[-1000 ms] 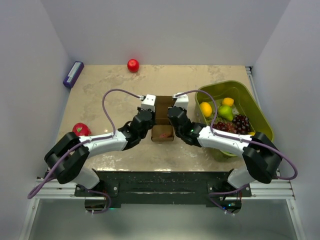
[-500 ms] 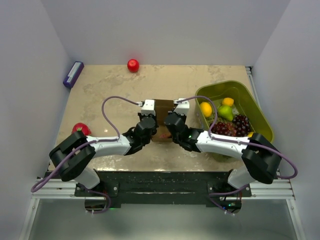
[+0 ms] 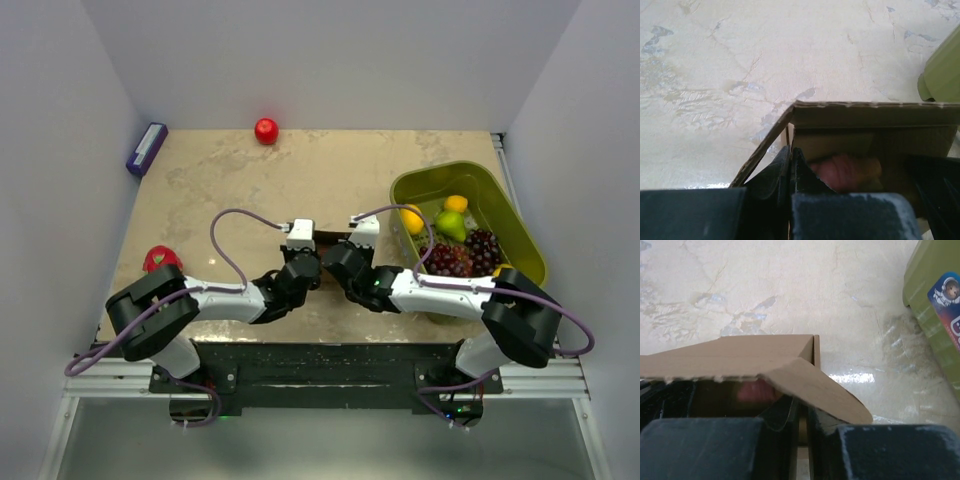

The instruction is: Fold the paper box

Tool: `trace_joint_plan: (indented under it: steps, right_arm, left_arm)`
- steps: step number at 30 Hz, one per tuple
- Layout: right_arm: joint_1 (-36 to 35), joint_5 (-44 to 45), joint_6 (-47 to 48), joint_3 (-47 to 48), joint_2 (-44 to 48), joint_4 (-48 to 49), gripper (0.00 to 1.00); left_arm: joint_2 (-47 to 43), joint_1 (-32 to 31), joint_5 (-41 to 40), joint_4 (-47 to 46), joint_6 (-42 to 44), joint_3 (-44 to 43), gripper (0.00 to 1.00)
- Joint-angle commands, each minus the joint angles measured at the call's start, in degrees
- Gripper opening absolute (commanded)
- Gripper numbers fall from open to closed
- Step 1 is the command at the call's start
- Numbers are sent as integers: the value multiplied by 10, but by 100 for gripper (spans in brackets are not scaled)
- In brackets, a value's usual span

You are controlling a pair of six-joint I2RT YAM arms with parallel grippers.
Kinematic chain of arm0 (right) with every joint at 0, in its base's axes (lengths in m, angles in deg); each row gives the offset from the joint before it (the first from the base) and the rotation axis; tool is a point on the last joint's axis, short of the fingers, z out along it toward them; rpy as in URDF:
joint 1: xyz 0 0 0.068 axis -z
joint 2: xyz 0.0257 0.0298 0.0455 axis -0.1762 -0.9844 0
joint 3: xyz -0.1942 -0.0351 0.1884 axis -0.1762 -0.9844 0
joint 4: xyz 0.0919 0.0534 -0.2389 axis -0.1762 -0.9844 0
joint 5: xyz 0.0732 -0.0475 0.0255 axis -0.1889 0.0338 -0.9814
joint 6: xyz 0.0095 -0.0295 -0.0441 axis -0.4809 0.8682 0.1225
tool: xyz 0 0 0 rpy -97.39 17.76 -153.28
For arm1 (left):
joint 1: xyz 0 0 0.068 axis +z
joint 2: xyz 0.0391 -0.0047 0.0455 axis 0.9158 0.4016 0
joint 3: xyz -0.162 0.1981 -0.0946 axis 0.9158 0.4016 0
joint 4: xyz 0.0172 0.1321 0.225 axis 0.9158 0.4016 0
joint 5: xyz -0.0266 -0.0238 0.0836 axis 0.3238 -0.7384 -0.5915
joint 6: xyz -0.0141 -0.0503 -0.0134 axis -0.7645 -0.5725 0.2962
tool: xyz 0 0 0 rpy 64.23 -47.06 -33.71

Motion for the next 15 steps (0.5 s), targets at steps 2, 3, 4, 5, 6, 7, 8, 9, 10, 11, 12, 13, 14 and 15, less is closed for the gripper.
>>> trace_joint_plan:
  steps: [2,3,4,5,6,7,8,9,10,11,12,13,14,15]
  right_arm:
    - [-12,23,-50,-6,5,-46,18]
    - [-13,23,-54,-6,7,-50,20]
    - [-16,23,-55,-6,11,-56,25]
    - [-18,24,-57,-6,14,-59,27]
    - [-19,23,-61,-6,16,-63,31]
    - [-23,23,-62,-8,26,-71,33]
    - [-25,24,-65,-10,32,-74,34]
    - [-26,22,-68,-12,37,-77,38]
    - [-29,21,-68,-17,51,-83,40]
    - [-31,20,-70,-20,61,-85,43]
    - [-32,16,-68,-23,69,-86,49]
    - [-34,8,-67,-29,77,-86,53]
    - [-34,4,-65,-34,93,-87,56]
    - [-35,-2,-62,-37,102,-86,62]
  left_arm:
    - [17,-20,-10,62,-32,21,0]
    - [17,-21,-12,66,-33,21,0]
    - [13,-25,-15,69,-33,19,0]
    - [10,-27,-17,71,-33,18,0]
    - [6,-28,-19,77,-32,18,0]
    - [-4,-30,-20,78,-30,18,0]
    - [-7,-31,-20,80,-28,18,0]
    - [-12,-32,-20,84,-27,18,0]
    - [-22,-33,-20,85,-27,19,0]
    - [-27,-34,-19,87,-27,20,0]
    - [-31,-35,-19,90,-27,20,0]
    - [-37,-35,-17,92,-27,22,0]
    - [-41,-36,-16,93,-27,22,2]
    - [-44,-37,-16,95,-27,23,3]
